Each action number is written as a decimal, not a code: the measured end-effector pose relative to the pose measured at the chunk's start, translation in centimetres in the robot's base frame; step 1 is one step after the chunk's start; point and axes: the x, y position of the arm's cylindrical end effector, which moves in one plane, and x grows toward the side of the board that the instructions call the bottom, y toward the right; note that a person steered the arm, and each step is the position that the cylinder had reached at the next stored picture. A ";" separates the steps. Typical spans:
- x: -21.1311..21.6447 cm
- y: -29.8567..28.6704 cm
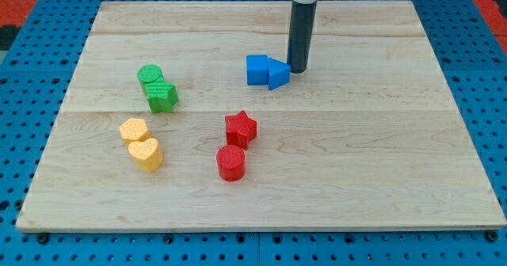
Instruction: Move the blue triangle below the blue cube
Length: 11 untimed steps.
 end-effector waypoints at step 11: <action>-3.6 -2.0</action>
